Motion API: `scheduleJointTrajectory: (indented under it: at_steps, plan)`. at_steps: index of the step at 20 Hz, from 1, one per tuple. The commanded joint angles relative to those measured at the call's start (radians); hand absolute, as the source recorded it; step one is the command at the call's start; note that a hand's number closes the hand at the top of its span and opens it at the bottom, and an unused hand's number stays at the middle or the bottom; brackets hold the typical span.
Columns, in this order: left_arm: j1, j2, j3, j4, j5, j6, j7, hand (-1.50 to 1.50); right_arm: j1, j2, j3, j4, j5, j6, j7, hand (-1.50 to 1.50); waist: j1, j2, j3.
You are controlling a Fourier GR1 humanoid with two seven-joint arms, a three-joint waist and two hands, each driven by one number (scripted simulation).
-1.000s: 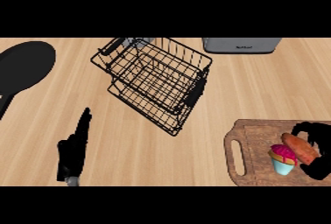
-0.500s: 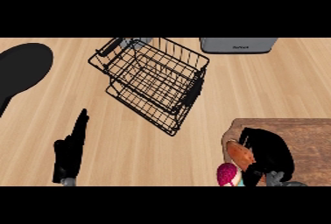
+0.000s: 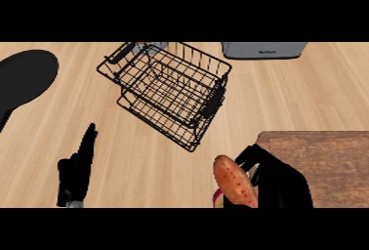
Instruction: Pick the sweet potato from the cutting board and place it in the tiered basket
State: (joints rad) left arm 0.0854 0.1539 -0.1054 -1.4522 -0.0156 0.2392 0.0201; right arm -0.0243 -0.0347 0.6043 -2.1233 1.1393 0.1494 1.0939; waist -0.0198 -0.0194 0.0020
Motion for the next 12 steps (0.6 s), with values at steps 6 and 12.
scheduleJointTrajectory:
  at_steps: [6,12]
  plan:
    - [0.003,0.016,0.006,0.016,-0.002,-0.011,0.059,0.0,-0.246,0.034,0.18,-0.267,0.302,0.163,0.294,1.5,0.004,0.003,-0.009]
    - [0.036,-0.001,-0.002,0.013,0.014,-0.027,0.027,0.0,-0.354,0.034,0.146,-0.266,0.293,0.257,0.312,1.5,0.022,0.008,-0.009]
